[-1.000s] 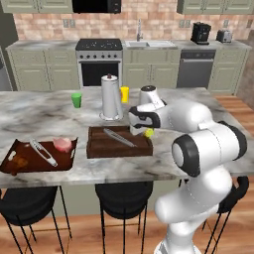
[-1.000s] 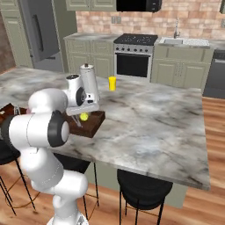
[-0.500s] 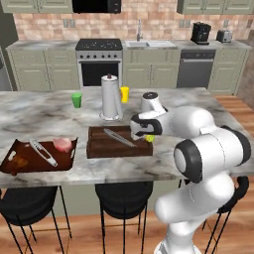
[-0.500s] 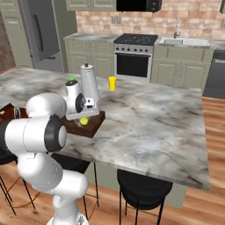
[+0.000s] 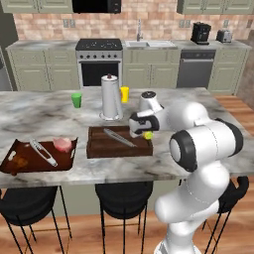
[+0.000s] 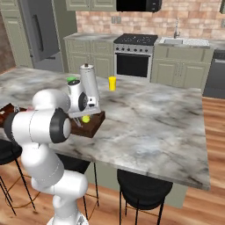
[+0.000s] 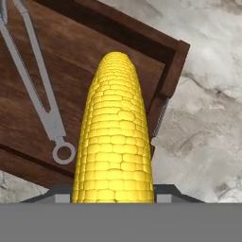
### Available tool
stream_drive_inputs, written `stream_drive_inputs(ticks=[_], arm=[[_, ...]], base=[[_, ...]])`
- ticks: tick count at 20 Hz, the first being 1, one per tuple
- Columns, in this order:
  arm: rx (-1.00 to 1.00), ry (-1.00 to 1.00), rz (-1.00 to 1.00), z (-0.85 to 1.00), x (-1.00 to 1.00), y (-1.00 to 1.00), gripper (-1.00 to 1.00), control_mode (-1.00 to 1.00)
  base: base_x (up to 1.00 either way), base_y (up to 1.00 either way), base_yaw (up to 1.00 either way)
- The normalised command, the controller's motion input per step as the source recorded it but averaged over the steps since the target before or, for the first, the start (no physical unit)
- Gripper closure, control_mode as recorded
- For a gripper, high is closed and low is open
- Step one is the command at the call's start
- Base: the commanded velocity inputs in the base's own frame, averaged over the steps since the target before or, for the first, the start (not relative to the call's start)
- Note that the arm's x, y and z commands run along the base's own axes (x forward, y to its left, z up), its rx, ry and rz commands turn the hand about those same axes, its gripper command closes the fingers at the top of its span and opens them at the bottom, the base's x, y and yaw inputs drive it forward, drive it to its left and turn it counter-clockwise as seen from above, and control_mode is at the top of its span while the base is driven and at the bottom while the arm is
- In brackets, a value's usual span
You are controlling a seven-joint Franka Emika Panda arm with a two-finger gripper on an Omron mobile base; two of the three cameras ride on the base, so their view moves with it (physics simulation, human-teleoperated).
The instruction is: Gather the corn and carrot from the fridge and place them on a tray on the dining counter. Then gather the chicken drumstick and steak from the fridge and place them on the other tray.
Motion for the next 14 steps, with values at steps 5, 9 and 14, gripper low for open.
stream_drive_inputs(ticks=[5,9,14], arm=[[0.00,0.00,-0.07,-0.15,0.02,0.02,1.00,-1.00],[0.00,0.00,-0.12,-0.26,0.00,0.07,1.00,-1.00],[0.00,-0.07,-0.07,-0.10,0.00,0.07,-1.00,-1.00]], base=[[0.00,0.00,0.00],[0.00,0.00,0.00],[0.00,0.00,0.00]])
